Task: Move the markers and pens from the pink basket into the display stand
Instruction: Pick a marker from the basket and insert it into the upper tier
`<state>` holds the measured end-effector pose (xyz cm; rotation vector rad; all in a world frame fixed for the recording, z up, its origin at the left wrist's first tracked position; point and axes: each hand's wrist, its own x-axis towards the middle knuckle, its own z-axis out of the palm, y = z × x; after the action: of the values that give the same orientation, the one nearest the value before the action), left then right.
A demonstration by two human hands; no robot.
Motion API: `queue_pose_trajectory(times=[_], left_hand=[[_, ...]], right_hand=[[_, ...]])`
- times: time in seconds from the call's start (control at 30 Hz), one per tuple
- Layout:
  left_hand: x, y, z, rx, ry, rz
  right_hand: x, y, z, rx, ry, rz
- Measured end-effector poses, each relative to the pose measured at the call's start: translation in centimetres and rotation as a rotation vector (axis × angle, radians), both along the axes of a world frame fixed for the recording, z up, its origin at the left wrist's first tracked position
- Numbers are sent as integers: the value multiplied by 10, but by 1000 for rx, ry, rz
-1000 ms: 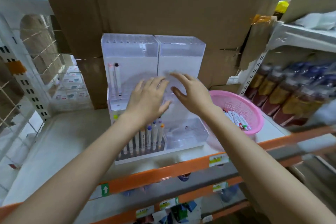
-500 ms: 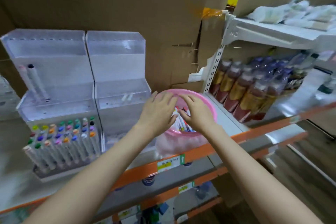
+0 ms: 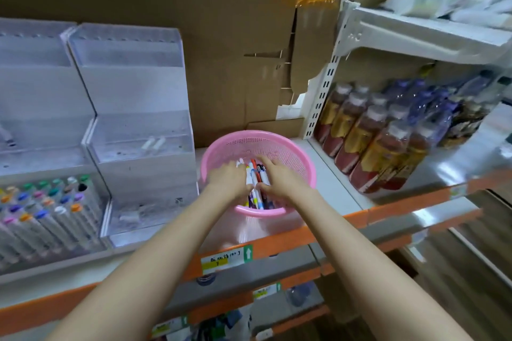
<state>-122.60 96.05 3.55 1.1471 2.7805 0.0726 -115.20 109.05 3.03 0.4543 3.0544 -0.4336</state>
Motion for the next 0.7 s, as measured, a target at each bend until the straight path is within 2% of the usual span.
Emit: queue_pose_trajectory(times=[0.2,0.5,0.7], left_hand=[[-5,8,-1,22,80,2],[-10,3,1,185,-147,54],[-10,1,3,209,-217,90]], right_hand=[[-5,2,0,33,13,2],[-5,0,5,64,-93,-24],[-5,-1,5,13,-35,-90]])
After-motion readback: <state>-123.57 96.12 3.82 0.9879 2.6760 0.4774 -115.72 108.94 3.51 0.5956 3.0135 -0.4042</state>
